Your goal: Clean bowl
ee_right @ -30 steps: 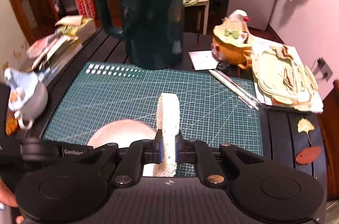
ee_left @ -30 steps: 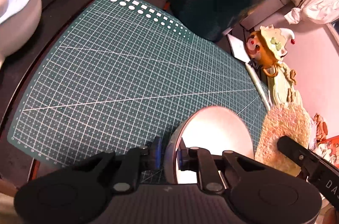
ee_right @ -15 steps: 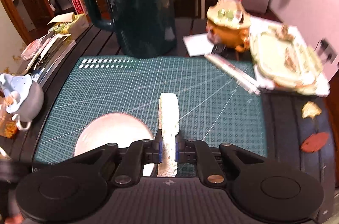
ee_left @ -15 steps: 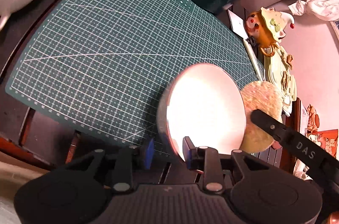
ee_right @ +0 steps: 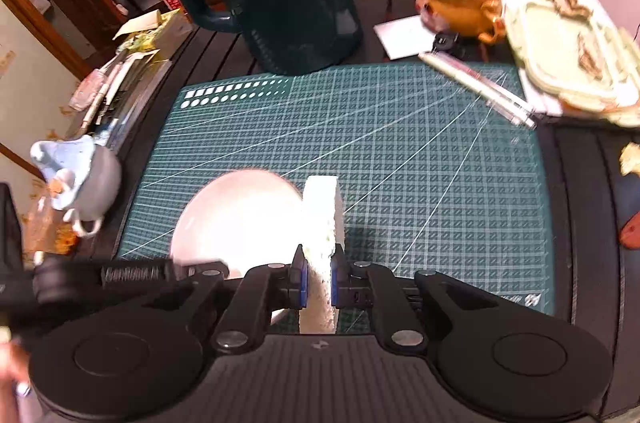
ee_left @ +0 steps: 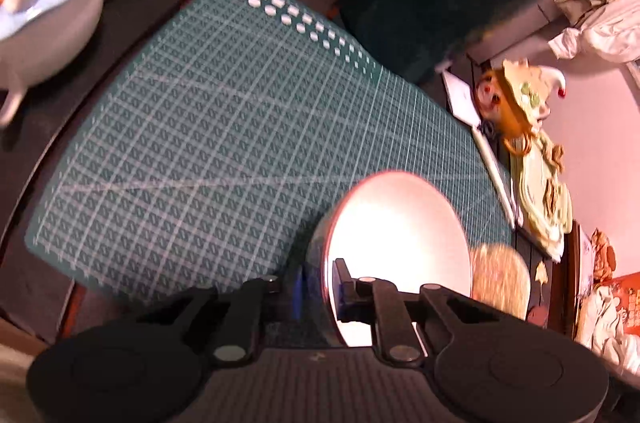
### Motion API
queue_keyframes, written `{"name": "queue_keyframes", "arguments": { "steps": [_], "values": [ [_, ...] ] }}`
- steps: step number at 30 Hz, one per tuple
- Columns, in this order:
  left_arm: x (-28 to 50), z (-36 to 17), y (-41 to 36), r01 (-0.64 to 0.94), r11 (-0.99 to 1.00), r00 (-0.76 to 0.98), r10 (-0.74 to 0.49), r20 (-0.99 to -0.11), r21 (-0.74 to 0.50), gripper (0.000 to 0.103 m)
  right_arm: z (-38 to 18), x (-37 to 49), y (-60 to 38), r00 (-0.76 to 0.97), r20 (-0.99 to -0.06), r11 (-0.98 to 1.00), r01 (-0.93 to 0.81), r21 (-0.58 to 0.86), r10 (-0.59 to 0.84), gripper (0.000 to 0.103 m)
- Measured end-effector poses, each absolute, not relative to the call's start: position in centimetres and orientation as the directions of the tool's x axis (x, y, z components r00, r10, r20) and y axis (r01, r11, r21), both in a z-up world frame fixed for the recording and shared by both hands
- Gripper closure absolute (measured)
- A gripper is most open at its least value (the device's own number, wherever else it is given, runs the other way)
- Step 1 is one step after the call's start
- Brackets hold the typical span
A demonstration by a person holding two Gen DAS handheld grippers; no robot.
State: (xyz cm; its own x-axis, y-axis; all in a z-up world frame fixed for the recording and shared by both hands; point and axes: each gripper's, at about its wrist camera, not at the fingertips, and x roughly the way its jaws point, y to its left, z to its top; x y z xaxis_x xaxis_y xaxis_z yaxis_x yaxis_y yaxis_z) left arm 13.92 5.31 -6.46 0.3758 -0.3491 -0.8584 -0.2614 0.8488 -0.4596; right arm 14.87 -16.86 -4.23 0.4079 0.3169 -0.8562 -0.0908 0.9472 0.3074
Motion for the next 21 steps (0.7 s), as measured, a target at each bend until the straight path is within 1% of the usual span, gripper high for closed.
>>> {"name": "queue_keyframes", "arguments": {
  "steps": [5,8,9,11,13,15,18,21],
  "values": [
    [13.6,-6.2,5.6,-0.298,0.823,0.354,-0.375,-0.857,-0.483,0.089,-3.6,14.5,-17.1,0.444,-0.85,0.957,-0.08,0.279,0.284,0.094],
    [12.8,-5.5,5.2,-0.302,0.827,0.343,-0.37,-0.864,-0.474,0.088,-1.8,13.8,-17.4,0.528,-0.806,0.96,-0.078,0.268,0.267,0.094],
    [12.6,-5.4,5.0,-0.304,0.829,0.335,-0.368,-0.867,-0.469,0.088,-1.0,13.4,-17.2,0.562,-0.77,0.949,-0.106,0.296,0.303,0.094],
    [12.4,-5.4,4.9,-0.306,0.83,0.336,-0.364,-0.869,-0.466,0.088,-0.6,13.3,-16.4,0.568,-0.748,0.937,-0.153,0.313,0.342,0.094],
    [12.3,-5.5,5.0,-0.32,0.821,0.335,-0.369,-0.867,-0.473,0.087,-1.3,13.8,-14.7,0.541,-0.76,0.933,-0.199,0.3,0.36,0.094],
    [12.3,-5.6,5.2,-0.329,0.813,0.337,-0.373,-0.864,-0.48,0.086,-2.4,14.4,-13.7,0.512,-0.78,0.933,-0.205,0.295,0.36,0.094],
    [12.2,-5.6,5.2,-0.335,0.807,0.341,-0.377,-0.861,-0.486,0.088,-4.3,15.3,-12.2,0.452,-0.809,0.926,-0.213,0.312,0.377,0.094],
    [12.1,-5.6,5.1,-0.34,0.806,0.344,-0.372,-0.862,-0.483,0.089,-5.4,16.1,-11.3,0.426,-0.816,0.919,-0.219,0.327,0.392,0.094]
  ]
}}
